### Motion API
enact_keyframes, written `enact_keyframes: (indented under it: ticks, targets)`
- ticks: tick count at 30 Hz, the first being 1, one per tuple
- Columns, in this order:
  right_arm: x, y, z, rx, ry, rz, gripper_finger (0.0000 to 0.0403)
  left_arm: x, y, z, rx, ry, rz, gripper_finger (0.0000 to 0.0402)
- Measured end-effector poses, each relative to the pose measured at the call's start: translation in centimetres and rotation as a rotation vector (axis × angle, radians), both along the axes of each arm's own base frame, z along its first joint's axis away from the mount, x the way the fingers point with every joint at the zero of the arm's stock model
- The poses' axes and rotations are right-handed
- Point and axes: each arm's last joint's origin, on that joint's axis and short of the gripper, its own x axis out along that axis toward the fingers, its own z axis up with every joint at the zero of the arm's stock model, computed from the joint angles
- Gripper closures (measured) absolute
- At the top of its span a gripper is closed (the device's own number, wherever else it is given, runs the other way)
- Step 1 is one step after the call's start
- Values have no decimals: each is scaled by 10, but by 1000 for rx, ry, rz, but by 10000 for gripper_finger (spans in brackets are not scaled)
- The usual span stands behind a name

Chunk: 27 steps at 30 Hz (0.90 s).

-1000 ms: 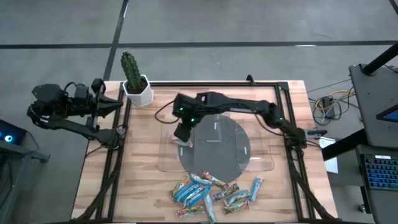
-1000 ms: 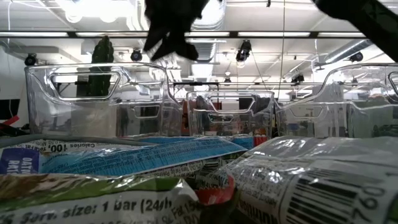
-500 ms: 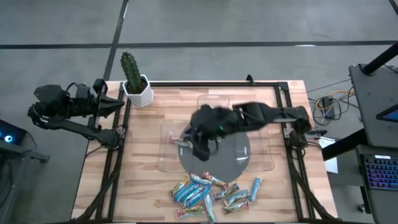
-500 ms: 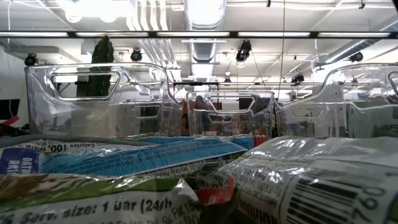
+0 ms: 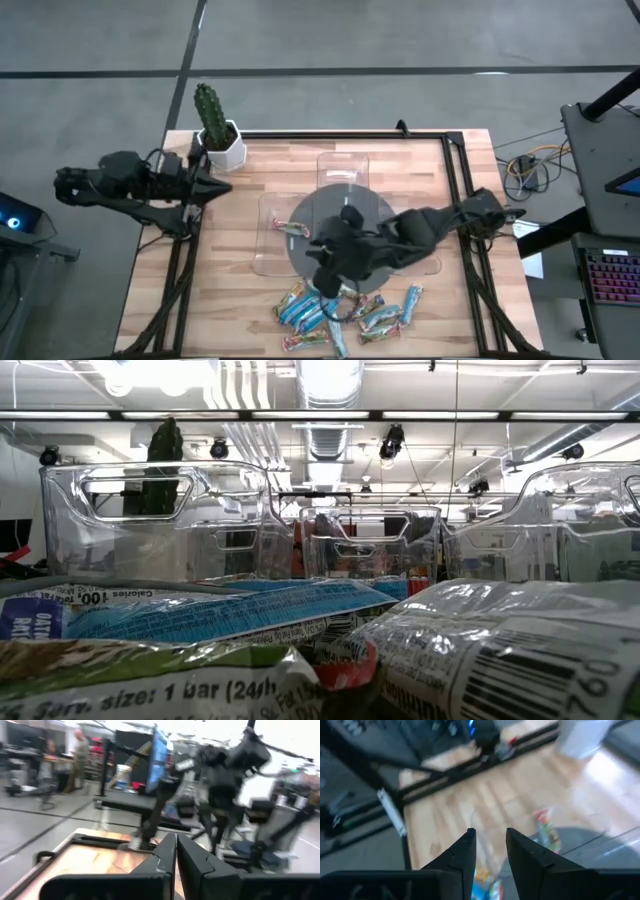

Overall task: Pick and place Granola Bars by type
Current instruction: Put the red granola bar into the left transparent bin

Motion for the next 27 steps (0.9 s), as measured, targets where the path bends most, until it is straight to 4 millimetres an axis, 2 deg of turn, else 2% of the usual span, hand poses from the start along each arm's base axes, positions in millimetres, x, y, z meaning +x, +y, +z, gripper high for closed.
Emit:
enact_keyframes:
  ticks: [5,8,11,14,19,22,27]
  targets:
    - [-37,0,33,-74,-89,-53,294,13,-3,10,4,15,-21,402]
    - [-74,-3,52,-153,-119,-88,290,20,-5,17,4,17,-21,402]
    - [-109,-3,61,-229,-154,-123,289,27,-6,20,6,26,-21,402]
    - [-142,-8,61,-278,-167,-120,292,33,-7,20,9,41,-19,402]
    - [-190,-41,50,-211,-158,-108,305,40,-9,25,7,30,-11,402]
    - [-210,-56,41,-150,-200,-98,317,42,-9,30,-26,-19,-12,402]
    - [-235,-72,31,-97,-312,88,336,48,-10,36,-9,-92,-13,402]
